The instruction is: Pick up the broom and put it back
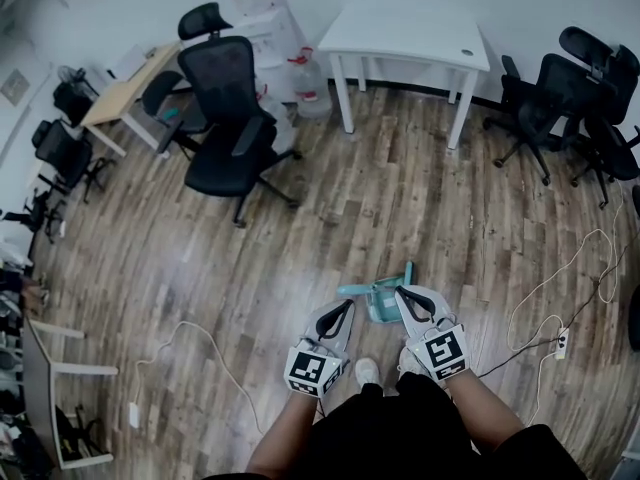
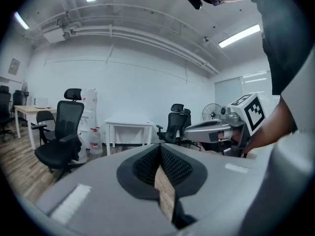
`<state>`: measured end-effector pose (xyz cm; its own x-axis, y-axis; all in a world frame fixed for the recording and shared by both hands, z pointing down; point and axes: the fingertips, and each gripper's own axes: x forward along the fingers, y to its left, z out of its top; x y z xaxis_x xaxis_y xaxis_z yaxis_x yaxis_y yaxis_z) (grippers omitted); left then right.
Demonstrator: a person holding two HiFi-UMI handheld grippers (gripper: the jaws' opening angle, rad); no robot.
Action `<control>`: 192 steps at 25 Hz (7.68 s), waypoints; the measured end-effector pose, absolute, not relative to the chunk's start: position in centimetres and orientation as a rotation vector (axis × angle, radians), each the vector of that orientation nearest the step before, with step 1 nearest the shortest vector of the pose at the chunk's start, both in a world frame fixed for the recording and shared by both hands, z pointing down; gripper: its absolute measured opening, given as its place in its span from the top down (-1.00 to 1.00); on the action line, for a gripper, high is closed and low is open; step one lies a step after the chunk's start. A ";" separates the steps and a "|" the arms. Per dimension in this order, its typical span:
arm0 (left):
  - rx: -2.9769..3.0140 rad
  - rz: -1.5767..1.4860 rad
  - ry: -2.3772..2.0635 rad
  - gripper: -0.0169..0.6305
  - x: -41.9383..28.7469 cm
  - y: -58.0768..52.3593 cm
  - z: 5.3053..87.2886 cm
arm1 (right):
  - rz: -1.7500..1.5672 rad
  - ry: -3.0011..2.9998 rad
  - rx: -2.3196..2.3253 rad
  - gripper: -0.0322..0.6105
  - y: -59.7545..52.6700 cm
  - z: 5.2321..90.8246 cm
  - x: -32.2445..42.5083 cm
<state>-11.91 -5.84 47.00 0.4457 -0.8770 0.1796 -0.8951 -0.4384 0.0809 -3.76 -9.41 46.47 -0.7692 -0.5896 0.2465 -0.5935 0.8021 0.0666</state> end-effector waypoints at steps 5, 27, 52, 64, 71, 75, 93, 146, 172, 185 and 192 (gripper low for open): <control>2.476 0.207 -1.594 0.89 -12.6 -6.3 48.4 | 0.056 -2.727 0.826 0.89 -9.8 48.5 -4.4; 2.219 0.221 -1.670 0.89 -13.6 -7.7 56.5 | 0.043 -2.489 0.434 0.54 -9.9 61.5 -6.1; 2.030 0.219 -1.743 0.89 -15.9 -6.8 60.9 | -0.135 -2.341 0.284 0.46 -11.7 69.7 -7.7; 1.934 0.215 -1.789 0.89 -17.3 -6.1 61.5 | -0.163 -2.365 0.253 0.60 -10.8 69.8 -8.0; 1.926 0.219 -1.766 0.89 -17.4 -4.9 62.0 | -0.153 -2.407 0.279 0.63 -10.7 69.8 -7.7; 1.962 0.216 -1.778 0.89 -17.8 -5.3 61.4 | -0.137 -2.421 0.313 0.63 -10.9 69.6 -7.2; 2.219 0.216 -1.591 0.89 -14.4 -9.8 57.5 | -0.024 -2.435 0.667 0.63 -14.8 67.8 -1.4; 2.564 0.203 -1.591 0.89 -5.6 -15.0 43.5 | -0.172 -2.800 1.303 0.62 -18.1 35.2 6.4; 2.597 0.181 -1.583 0.89 -6.4 -17.1 41.5 | -0.196 -2.749 1.425 0.62 -20.0 33.7 6.6; 2.570 0.199 -1.577 0.89 -6.5 -16.5 43.0 | -0.183 -2.703 1.389 0.62 -20.1 36.3 6.3; 2.528 0.197 -1.586 0.89 -7.2 -16.2 43.8 | -0.154 -2.665 1.332 0.62 -19.8 38.7 6.5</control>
<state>-7.23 -16.25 43.76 0.4322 -0.8814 0.1905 -0.9013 -0.4294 0.0579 6.51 -19.78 38.69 -0.5910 -0.8010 0.0951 -0.7848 0.5982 0.1619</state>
